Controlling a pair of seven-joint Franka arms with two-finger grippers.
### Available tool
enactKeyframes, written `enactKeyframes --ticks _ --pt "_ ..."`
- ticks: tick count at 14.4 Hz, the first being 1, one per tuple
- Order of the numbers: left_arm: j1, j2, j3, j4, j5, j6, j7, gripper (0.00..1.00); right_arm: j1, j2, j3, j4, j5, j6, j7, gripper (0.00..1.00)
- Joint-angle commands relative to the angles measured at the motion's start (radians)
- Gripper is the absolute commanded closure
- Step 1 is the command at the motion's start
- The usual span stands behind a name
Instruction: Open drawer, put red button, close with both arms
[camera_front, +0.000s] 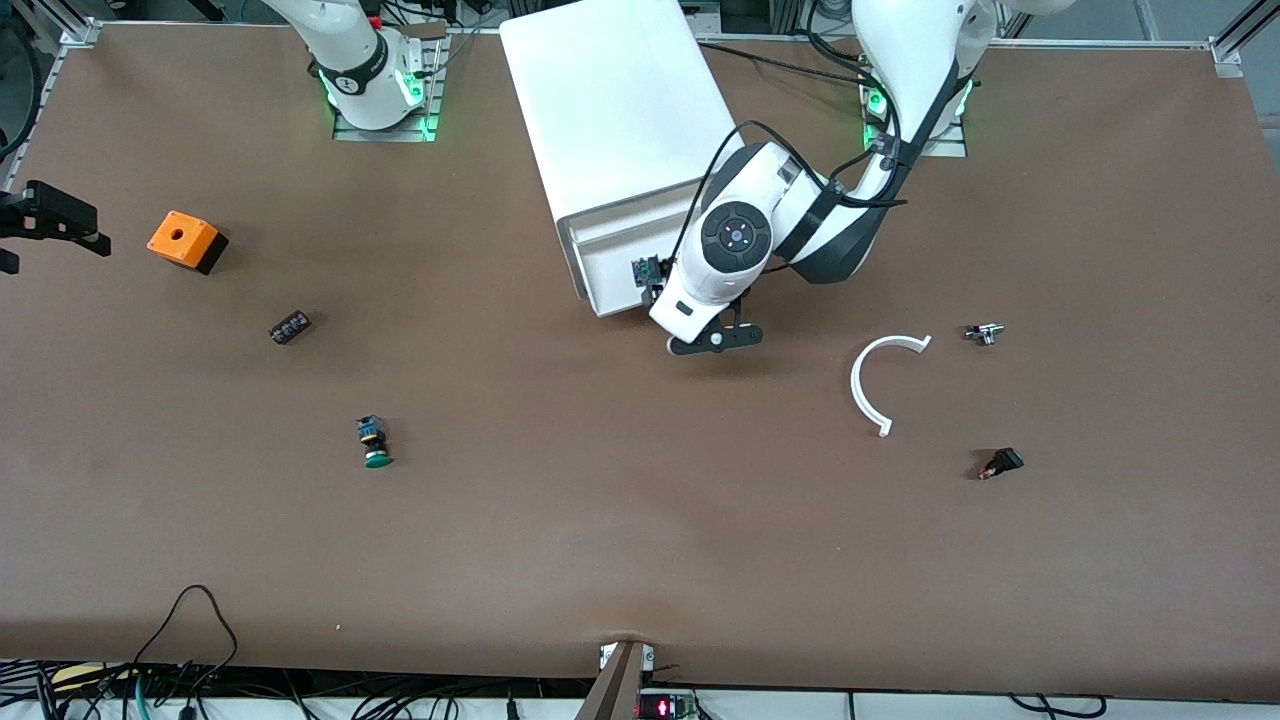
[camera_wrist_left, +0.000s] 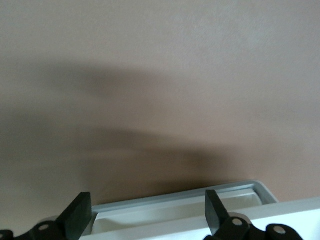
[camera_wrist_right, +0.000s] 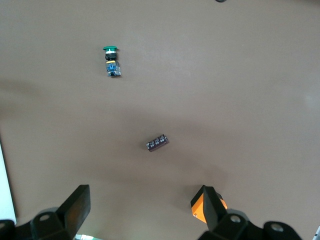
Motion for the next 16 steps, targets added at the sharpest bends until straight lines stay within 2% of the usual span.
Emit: enactKeyframes --ticks 1,3,12,13,16 --pt "-0.018 -0.025 0.008 -0.003 -0.021 -0.067 0.028 0.0 0.005 -0.004 0.003 -0.005 -0.014 0.002 -0.009 0.0" --pt "-0.01 -0.024 -0.027 -0.005 -0.024 -0.072 0.026 0.0 0.003 -0.003 0.002 -0.005 -0.009 0.003 -0.009 0.0" --pt "-0.018 -0.013 -0.073 -0.008 -0.028 -0.116 0.022 0.0 0.008 -0.041 0.005 -0.028 -0.031 -0.047 -0.022 0.0" --pt "-0.013 -0.013 -0.082 -0.008 -0.028 -0.119 0.019 0.0 0.006 -0.035 0.005 -0.028 -0.031 -0.038 -0.023 0.0" --pt "-0.016 -0.01 -0.09 -0.008 -0.028 -0.134 0.019 0.0 0.006 -0.079 0.008 -0.14 -0.032 0.098 -0.022 0.0"
